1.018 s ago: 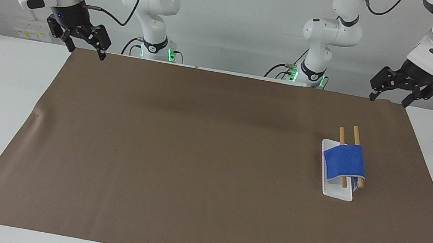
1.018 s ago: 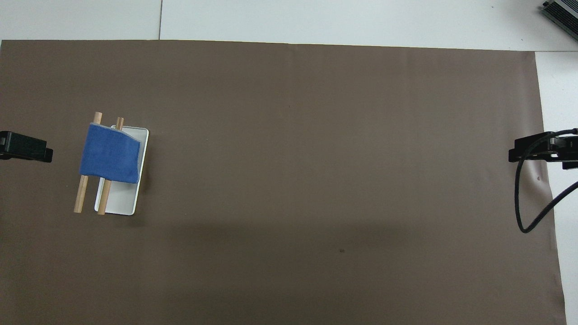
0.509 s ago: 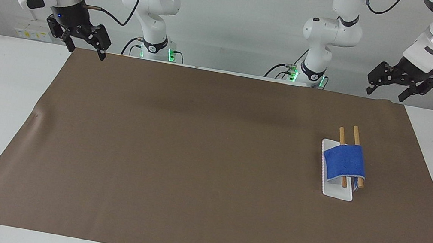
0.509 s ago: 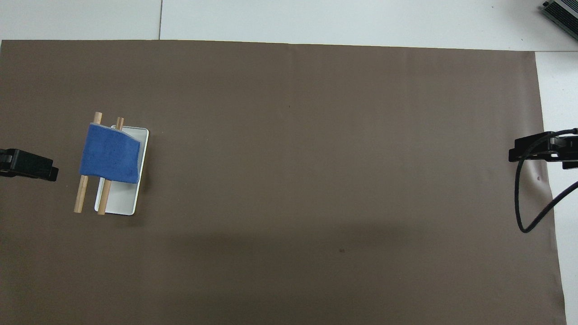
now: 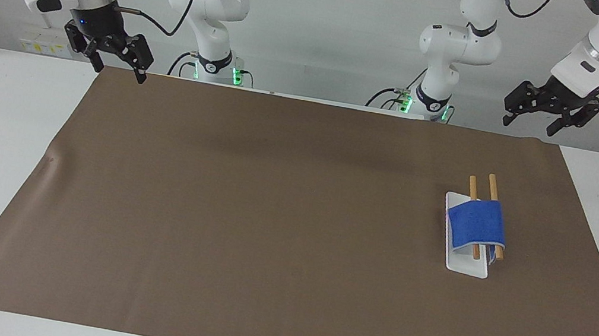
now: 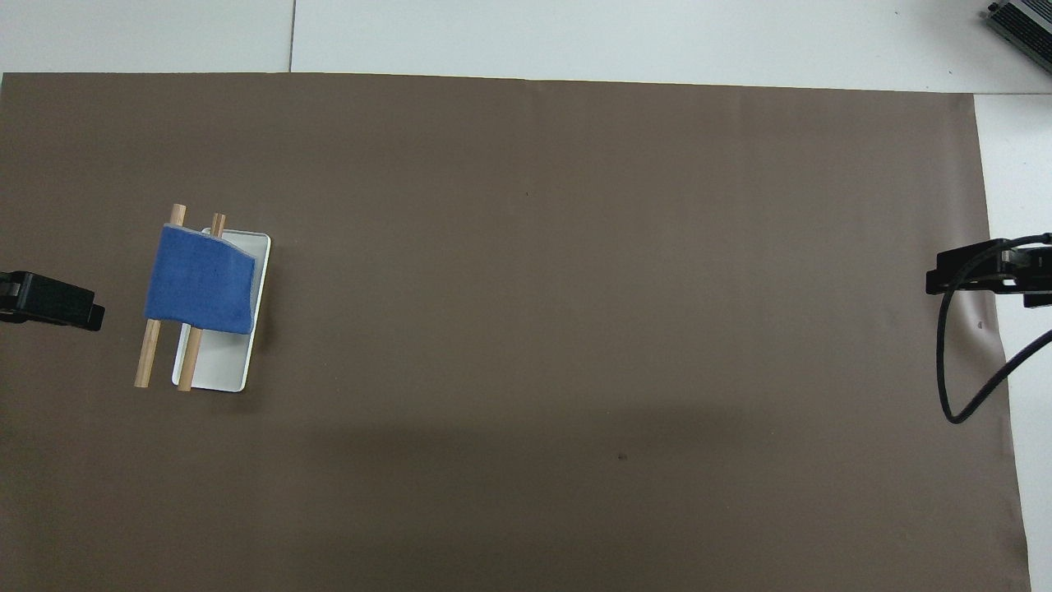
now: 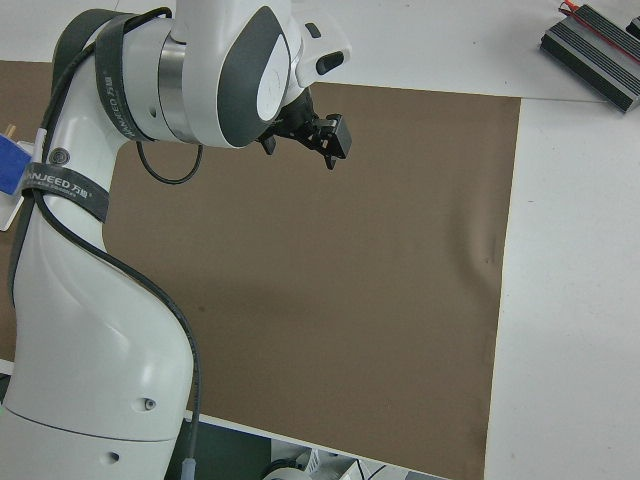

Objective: Right arm passes towel to left arm to hang

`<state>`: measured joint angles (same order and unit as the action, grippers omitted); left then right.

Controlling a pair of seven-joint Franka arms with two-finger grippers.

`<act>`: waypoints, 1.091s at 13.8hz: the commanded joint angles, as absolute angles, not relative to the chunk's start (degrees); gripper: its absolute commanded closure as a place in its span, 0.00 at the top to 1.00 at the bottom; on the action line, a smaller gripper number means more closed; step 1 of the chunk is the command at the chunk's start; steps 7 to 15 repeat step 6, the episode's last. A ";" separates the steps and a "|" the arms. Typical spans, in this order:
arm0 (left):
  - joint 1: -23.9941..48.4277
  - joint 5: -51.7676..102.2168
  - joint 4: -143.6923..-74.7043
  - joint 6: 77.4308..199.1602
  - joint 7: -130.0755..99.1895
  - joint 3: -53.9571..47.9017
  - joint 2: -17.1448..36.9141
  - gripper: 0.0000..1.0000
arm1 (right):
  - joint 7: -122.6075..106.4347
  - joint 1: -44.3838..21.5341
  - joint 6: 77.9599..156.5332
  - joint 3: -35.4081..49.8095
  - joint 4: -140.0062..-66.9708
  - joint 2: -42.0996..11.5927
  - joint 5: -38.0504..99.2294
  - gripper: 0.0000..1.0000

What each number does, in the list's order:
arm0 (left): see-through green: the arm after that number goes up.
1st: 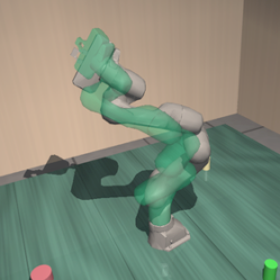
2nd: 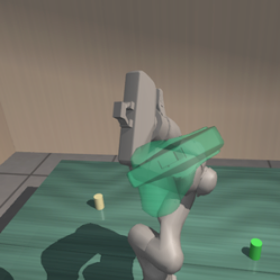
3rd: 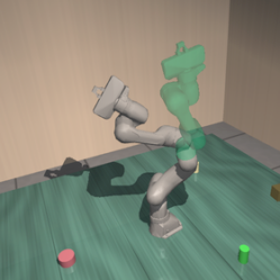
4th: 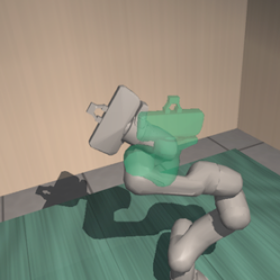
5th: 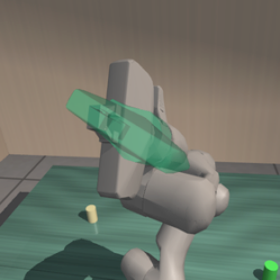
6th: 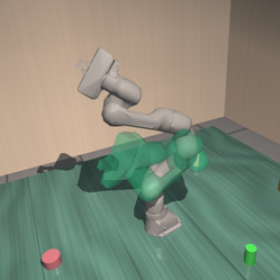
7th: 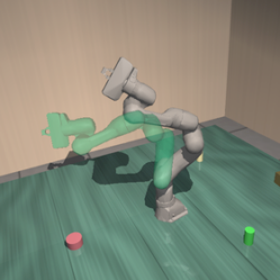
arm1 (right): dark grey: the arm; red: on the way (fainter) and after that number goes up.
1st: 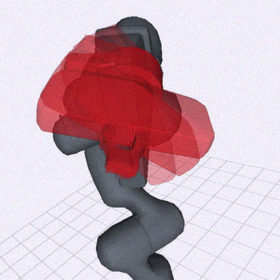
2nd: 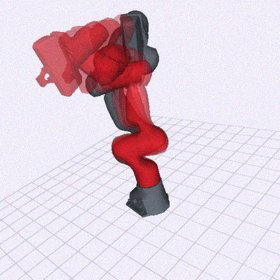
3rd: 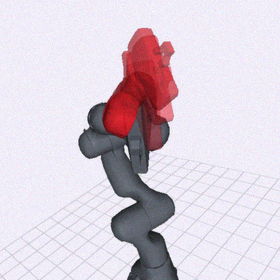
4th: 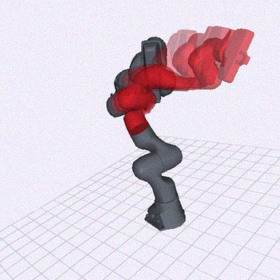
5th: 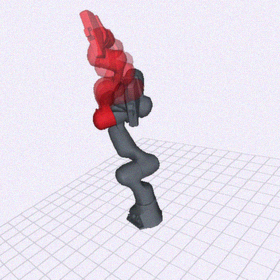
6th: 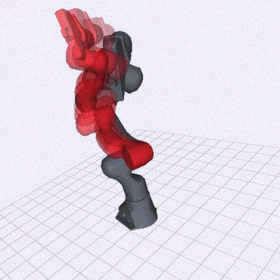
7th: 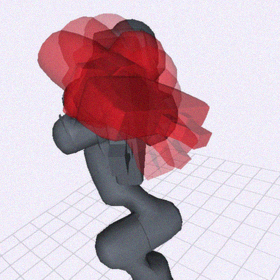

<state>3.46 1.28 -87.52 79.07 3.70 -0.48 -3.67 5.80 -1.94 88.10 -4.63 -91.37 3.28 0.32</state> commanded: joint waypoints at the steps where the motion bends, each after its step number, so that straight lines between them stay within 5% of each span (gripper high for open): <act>1: 3.60 0.44 -89.30 80.24 4.57 -0.09 -5.10 1.00 | 6.15 -1.93 88.95 -4.39 -92.29 4.13 -0.79 1.00; 15: 3.52 0.53 -90.87 81.73 4.48 0.26 -5.71 1.00 | 6.24 -1.93 88.24 -4.39 -92.37 4.31 -0.70 1.00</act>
